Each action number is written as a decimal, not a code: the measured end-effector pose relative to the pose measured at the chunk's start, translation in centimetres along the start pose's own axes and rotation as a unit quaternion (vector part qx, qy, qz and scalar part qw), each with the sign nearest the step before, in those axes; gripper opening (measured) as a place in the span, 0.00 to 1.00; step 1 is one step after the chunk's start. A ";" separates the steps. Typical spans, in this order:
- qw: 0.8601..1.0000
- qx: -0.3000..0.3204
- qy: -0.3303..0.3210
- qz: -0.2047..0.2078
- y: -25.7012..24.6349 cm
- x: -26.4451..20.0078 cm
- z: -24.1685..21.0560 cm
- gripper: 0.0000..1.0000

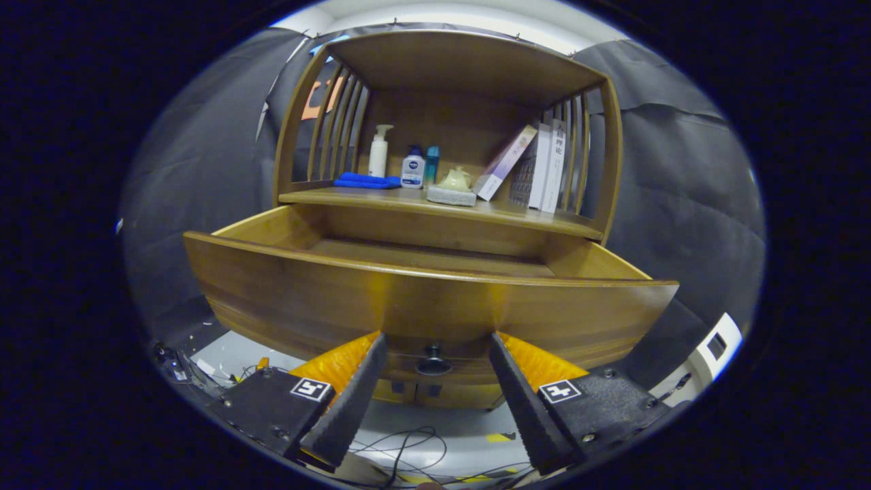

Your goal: Pull open the drawer, take out the items inside it, and place them on the countertop above the cabinet.

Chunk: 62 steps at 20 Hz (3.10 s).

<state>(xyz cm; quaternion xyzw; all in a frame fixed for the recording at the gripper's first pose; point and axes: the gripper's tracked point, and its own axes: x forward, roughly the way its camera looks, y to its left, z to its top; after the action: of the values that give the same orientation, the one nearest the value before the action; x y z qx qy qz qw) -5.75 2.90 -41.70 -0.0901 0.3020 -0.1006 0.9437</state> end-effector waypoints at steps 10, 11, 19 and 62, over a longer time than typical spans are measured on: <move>1.000 0.004 -0.004 -0.002 -0.1 3.8 2.2 0.97; 1.000 0.003 -0.002 -0.003 -0.2 4.0 2.3 0.97; 1.000 -0.006 -0.009 -0.008 0.1 7.7 3.5 0.97; 0.982 0.055 -0.164 0.079 -9.2 -16.6 21.2 0.97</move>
<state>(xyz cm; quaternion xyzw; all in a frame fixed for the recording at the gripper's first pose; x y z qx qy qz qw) -7.72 0.42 -13.43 -0.0295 0.1432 -0.0260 0.9889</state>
